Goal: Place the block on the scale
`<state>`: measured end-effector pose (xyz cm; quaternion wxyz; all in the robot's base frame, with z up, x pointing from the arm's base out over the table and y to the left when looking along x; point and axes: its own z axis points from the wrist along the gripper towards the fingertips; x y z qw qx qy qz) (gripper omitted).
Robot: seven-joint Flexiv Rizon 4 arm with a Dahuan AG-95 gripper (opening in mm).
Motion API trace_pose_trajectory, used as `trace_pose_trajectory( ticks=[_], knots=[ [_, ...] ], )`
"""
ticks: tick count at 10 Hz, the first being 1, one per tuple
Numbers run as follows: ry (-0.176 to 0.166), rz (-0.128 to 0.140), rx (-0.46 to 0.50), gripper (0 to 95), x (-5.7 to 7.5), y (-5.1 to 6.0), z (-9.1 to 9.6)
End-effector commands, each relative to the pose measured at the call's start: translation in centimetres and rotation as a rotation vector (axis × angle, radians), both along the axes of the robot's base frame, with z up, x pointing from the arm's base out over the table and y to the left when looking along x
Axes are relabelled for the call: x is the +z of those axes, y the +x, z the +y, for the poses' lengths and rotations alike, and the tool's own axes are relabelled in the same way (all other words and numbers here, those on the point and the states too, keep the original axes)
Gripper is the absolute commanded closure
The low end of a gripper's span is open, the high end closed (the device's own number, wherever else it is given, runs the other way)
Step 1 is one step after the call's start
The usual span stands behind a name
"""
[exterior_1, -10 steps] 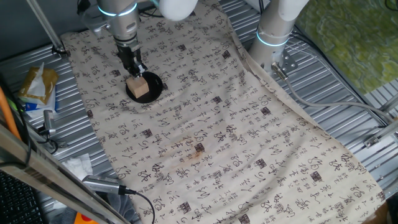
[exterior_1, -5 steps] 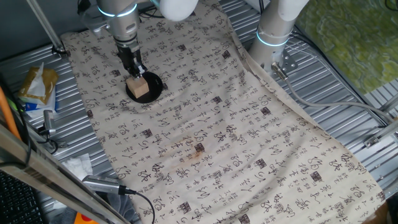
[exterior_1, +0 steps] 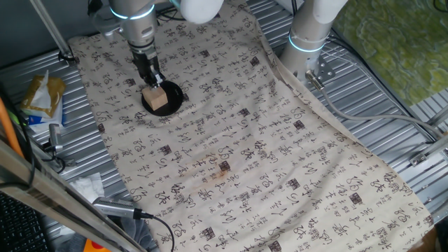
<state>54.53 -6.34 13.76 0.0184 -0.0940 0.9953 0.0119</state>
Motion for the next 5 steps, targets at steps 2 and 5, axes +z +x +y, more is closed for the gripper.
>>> trace_pose_trajectory(
  ticks=[2, 5],
  knots=[
    [-0.001, -0.005, -0.022, 95.0, 0.02, -0.06, -0.07],
    [0.004, -0.008, -0.025, 95.0, 0.02, -0.06, -0.07]
  ],
)
